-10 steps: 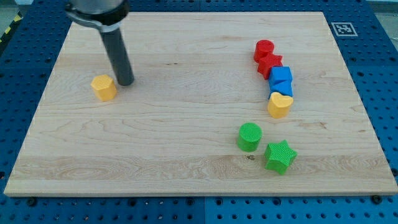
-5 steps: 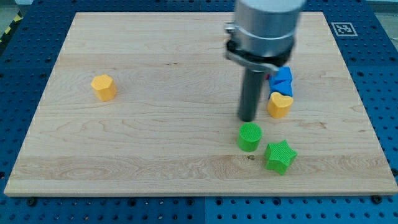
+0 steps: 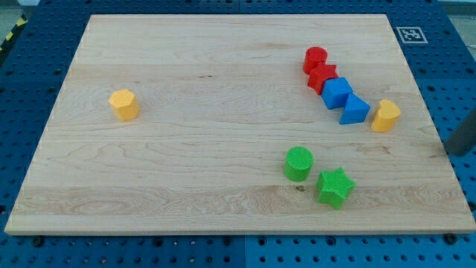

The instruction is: Move the yellow heart closer to the yellow hexagon

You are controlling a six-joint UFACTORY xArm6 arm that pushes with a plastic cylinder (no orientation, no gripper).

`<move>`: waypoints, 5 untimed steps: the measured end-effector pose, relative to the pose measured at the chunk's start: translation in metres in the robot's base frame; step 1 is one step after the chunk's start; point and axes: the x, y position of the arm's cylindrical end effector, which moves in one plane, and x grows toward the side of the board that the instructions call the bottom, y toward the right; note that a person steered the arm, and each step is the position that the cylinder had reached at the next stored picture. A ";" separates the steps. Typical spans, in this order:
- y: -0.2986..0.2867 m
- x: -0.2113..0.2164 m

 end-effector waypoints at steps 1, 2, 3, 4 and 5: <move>-0.010 -0.031; -0.060 -0.031; -0.122 -0.030; -0.159 -0.030; -0.179 -0.030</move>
